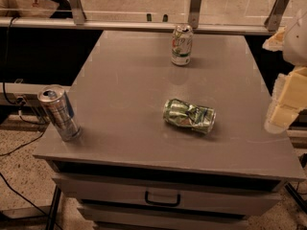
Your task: Move 7up can near redbull can
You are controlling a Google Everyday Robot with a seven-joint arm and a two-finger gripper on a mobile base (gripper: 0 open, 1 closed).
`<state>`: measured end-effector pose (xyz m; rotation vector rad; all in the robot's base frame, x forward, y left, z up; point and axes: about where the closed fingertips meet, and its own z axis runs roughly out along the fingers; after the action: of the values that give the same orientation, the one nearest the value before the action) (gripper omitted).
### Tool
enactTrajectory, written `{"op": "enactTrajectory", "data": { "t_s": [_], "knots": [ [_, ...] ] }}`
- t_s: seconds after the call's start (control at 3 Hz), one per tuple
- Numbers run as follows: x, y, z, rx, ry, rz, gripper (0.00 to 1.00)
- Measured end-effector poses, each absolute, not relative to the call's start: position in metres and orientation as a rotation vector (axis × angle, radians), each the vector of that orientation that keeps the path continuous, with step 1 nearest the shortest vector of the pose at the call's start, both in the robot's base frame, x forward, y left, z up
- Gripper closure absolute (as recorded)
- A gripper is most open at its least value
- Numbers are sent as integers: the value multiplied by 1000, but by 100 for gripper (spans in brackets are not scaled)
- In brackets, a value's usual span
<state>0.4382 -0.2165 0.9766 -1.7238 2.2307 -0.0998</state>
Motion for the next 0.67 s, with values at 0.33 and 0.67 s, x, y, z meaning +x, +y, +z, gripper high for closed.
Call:
{"op": "enactTrajectory", "data": {
  "t_s": [0.33, 0.67],
  "knots": [
    [438, -217, 977, -1724, 2231, -100, 0],
    [457, -210, 977, -1704, 2180, -83, 0]
  ]
}}
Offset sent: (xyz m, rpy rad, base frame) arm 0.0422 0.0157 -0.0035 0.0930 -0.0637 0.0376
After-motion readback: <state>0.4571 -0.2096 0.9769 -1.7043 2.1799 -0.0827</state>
